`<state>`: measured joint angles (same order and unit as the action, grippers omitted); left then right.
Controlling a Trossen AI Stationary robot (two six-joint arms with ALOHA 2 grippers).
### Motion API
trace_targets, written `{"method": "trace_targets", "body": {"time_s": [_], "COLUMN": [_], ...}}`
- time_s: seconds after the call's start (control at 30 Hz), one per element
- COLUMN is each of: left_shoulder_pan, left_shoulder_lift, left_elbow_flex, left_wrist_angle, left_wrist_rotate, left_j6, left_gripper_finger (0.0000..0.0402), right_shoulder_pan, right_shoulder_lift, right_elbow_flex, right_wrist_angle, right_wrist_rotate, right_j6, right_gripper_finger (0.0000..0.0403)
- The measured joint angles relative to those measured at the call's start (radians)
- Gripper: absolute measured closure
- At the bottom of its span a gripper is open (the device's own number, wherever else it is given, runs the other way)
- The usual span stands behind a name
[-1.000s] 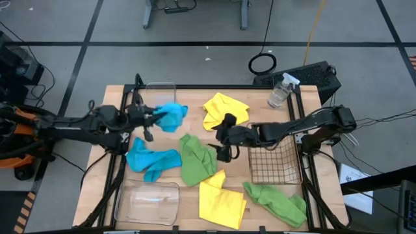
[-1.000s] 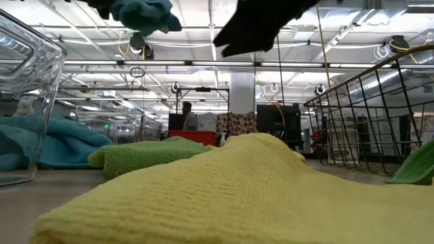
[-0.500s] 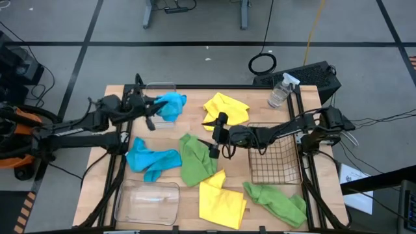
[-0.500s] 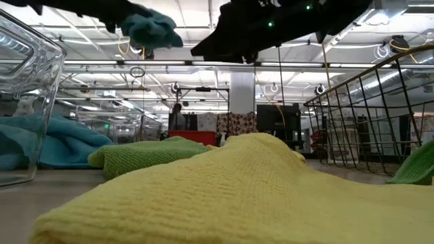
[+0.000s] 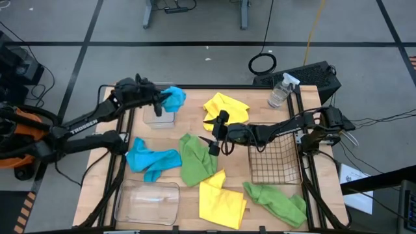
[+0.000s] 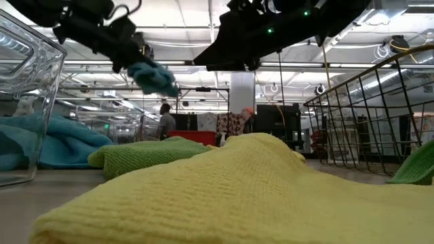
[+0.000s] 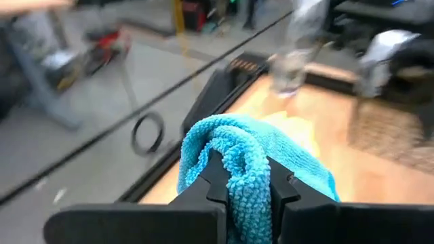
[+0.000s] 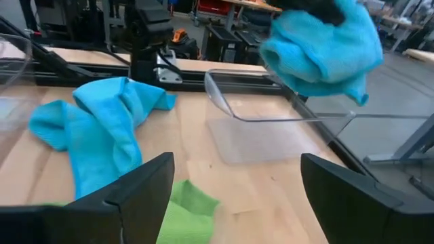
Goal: Sort microfiber towel by color & place in baskets
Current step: Put the right blue microfiber cloth into the top transparent bin
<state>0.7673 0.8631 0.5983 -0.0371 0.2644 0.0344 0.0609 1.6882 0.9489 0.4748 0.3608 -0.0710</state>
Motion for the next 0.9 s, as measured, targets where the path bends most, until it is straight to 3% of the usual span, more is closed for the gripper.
{"method": "trace_targets", "body": {"time_s": [0.3, 0.53, 0.9], "left_shoulder_pan": [0.156, 0.235, 0.244], "left_shoulder_lift": [0.048, 0.144, 0.394], "left_elbow_flex": [-0.001, -0.033, -0.043], "left_wrist_angle": [-0.111, -0.071, 0.041], "left_wrist_rotate": [-0.016, -0.025, -0.027], "left_j6": [-0.03, -0.053, -0.08], "left_gripper_finger": [0.036, 0.0361, 0.0361], "right_shoulder_pan": [0.034, 0.032, 0.032], "right_shoulder_lift": [0.0, 0.0, 0.0], "right_elbow_flex": [0.0, 0.0, 0.0], "right_wrist_angle": [-0.004, -0.043, -0.089], "right_wrist_rotate": [-0.001, 0.0, 0.0], "right_j6": [-0.005, -0.011, -0.012], "right_gripper_finger": [0.0093, 0.0093, 0.0093]}}
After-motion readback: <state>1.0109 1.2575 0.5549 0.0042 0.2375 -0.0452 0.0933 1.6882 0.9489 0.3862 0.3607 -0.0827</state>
